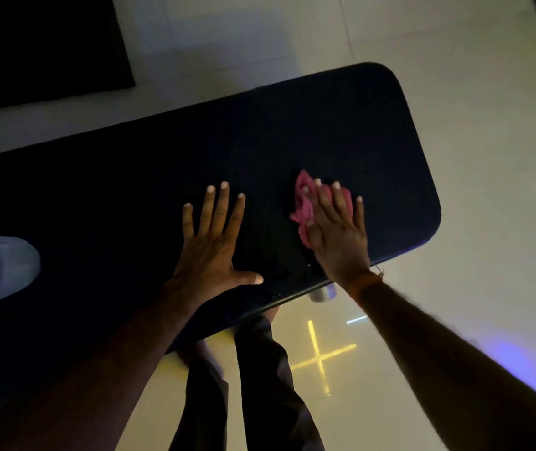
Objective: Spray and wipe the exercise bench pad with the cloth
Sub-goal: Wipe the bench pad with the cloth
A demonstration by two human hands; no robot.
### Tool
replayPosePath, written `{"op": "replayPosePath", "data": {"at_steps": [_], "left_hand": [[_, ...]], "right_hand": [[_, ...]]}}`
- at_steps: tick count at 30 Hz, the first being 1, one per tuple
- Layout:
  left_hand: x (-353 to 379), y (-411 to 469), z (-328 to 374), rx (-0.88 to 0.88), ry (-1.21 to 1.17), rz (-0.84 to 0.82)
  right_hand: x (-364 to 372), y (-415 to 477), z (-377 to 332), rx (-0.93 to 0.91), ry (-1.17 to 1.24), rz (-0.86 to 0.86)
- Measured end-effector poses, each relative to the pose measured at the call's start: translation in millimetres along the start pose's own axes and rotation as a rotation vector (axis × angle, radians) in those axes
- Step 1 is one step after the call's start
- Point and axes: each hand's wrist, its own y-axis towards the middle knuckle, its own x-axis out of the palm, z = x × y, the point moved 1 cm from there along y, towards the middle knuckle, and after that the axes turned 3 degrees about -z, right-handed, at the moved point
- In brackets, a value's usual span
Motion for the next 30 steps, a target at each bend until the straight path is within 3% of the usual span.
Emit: {"op": "replayPosePath", "data": {"at_steps": [2,6,9,11,14,17,20,22,25,27,28,30], "left_hand": [[6.8,-9.0,0.0,0.015,0.011,0.009],[15.3,-26.3,1.1,0.060,0.008,0.008],[18.2,-36.6,-4.3,0.101,0.032,0.013],[19.7,-40.2,-9.9,0.125,0.024,0.021],[21.9,-51.8,-20.8,0.147,0.007,0.019],[24.9,-66.4,-37.3,0.134,0.006,0.024],[24.5,-79.8,-60.4,0.107,-0.001,0.023],[24.4,-85.4,-73.4,0.087,-0.006,0.029],[24.1,-88.7,-83.7,0.070,-0.027,0.036],[23.6,-90.2,-87.8,0.050,-0.048,0.045],[23.5,-91.0,-90.9,0.038,-0.056,0.046],[24.7,-92.1,-96.5,0.017,-0.059,0.055]], "right_hand": [[6.4,-13.9,-35.1,0.131,0.085,0.001],[20.7,-64.8,-32.8,-0.092,-0.044,-0.109],[12.9,-51.2,-12.6,0.173,0.002,-0.068],[19.1,-52.6,-39.8,0.298,0.109,-0.022],[37.3,-94.6,-101.9,0.117,0.146,-0.003],[42.7,-113.0,-93.1,-0.040,0.030,-0.091],[39.2,-85.1,-81.1,0.249,0.090,0.003],[45.5,-83.1,-119.6,0.384,0.169,0.061],[59.0,-110.0,-178.5,0.066,0.182,-0.011],[58.6,-105.0,-158.7,-0.097,0.064,-0.051],[55.0,-91.8,-145.7,-0.090,0.039,-0.038],[46.8,-62.6,-138.1,0.094,0.091,0.007]]}}
